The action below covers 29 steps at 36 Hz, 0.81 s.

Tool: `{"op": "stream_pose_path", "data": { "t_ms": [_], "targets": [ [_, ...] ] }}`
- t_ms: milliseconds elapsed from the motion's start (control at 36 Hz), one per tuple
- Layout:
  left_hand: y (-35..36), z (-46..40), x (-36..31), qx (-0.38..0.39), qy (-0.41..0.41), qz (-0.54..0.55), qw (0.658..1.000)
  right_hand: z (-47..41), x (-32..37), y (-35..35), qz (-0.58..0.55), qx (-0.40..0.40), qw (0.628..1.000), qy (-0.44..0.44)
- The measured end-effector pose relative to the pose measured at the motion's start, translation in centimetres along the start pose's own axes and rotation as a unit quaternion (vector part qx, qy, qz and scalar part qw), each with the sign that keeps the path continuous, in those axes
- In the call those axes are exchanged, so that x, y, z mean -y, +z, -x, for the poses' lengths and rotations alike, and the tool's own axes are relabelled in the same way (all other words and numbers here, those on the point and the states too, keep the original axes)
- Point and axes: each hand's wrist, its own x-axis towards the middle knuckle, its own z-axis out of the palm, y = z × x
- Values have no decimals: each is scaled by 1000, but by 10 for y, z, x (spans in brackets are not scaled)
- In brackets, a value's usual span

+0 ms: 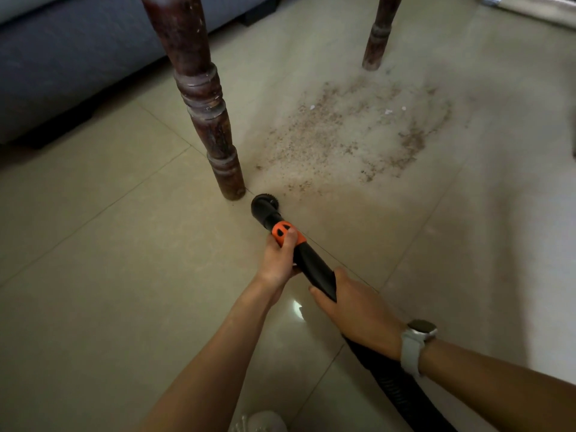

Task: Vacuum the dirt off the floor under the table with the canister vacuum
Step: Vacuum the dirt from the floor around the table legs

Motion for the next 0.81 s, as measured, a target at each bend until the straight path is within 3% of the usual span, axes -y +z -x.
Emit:
{"op": "stream_pose_path", "data": {
  "t_ms": [278,444,806],
  "targets": [
    [27,-16,-18,0,-2,-36,999,-13,-11,-18,-63,-3,998,10],
    [30,-12,-10,40,17,-46,998,-7,-22,-6,-86,-13,996,16],
    [13,-61,-46,-21,14,-41,999,-72,1,-29,-110,42,993,-28]
  ]
}}
